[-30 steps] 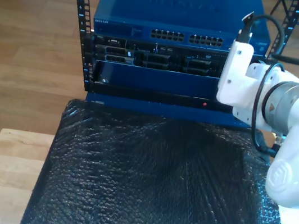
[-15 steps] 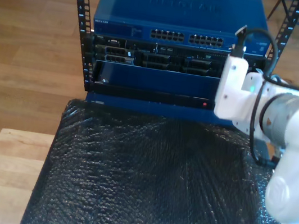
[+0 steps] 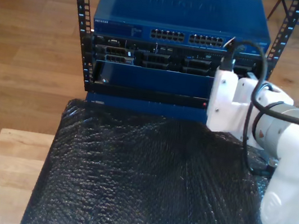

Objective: Grab the cable and plug it in

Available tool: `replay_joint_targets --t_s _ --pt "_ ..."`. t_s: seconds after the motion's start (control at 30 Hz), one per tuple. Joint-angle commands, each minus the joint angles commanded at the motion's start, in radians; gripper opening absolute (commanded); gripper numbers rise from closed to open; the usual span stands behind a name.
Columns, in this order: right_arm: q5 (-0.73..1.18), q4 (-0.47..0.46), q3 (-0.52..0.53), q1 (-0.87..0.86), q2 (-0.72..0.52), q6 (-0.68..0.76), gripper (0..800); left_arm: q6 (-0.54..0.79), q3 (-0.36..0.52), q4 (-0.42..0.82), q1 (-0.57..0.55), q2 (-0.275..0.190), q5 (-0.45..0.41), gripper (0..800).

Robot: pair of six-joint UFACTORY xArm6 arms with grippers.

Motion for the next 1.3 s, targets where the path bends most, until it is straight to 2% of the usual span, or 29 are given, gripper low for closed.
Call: replay_joint_targets --t_s 0.43,0.7,1.3 --pt "-0.044 -0.002 0.029 0.005 0.014 0.002 0 0.000 0.000 0.000 0.000 0.000 0.000 800" --pt "-0.247 0.000 0.055 0.014 0.044 0.002 0 0.000 0.000 0.000 0.000 0.000 0.000 800" --pt "-0.471 0.003 0.075 0.035 0.135 0.005 0 0.000 0.000 0.000 0.000 0.000 0.000 800"
